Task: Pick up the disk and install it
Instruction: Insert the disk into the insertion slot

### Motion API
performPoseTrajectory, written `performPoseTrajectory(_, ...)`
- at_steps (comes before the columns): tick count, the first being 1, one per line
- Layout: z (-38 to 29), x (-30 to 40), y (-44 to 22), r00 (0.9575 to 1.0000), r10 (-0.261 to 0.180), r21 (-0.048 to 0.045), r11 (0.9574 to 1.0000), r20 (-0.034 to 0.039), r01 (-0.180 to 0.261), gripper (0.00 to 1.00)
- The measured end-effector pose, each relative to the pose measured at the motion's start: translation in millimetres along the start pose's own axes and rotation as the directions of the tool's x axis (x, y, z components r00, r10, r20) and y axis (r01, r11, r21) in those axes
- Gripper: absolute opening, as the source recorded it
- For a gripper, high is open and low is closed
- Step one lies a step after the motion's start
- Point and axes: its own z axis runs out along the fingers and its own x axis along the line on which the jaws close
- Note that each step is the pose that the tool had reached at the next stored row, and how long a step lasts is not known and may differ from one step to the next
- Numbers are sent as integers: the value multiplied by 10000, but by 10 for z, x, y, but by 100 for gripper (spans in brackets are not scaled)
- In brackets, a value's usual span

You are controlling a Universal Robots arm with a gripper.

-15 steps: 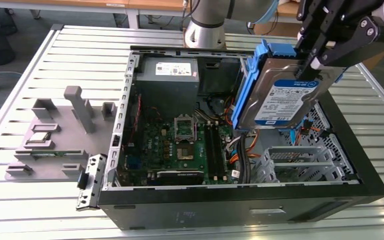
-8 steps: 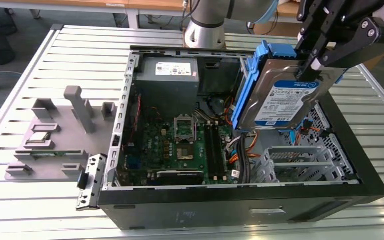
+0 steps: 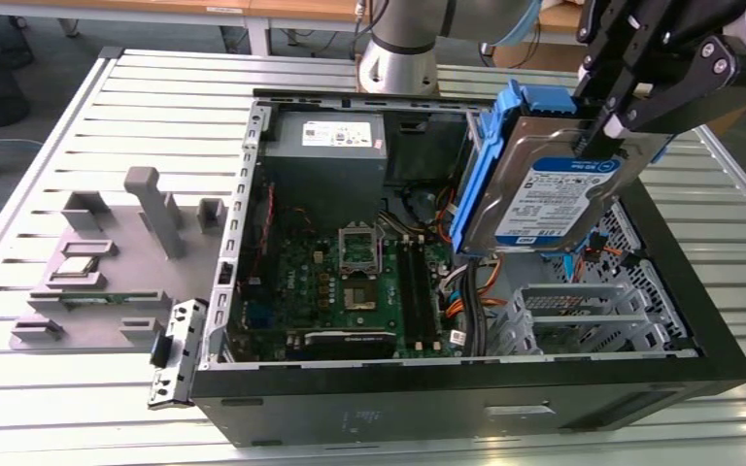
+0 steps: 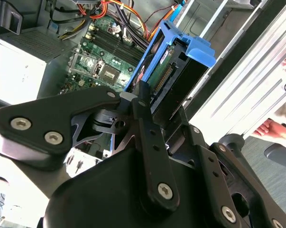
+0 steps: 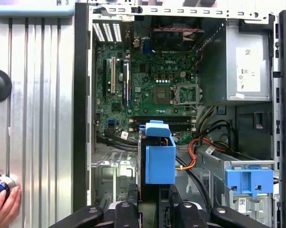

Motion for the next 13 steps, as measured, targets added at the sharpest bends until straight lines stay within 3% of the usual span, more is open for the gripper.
performPoseTrajectory(4,13,0,-8,10000,-2,0,10000,-1,2,35)
performPoseTrajectory(9,18,3,-69,10000,0,0,10000,2,0,35)
performPoseTrajectory(13,18,47,-90,10000,0,0,10000,0,0,35)
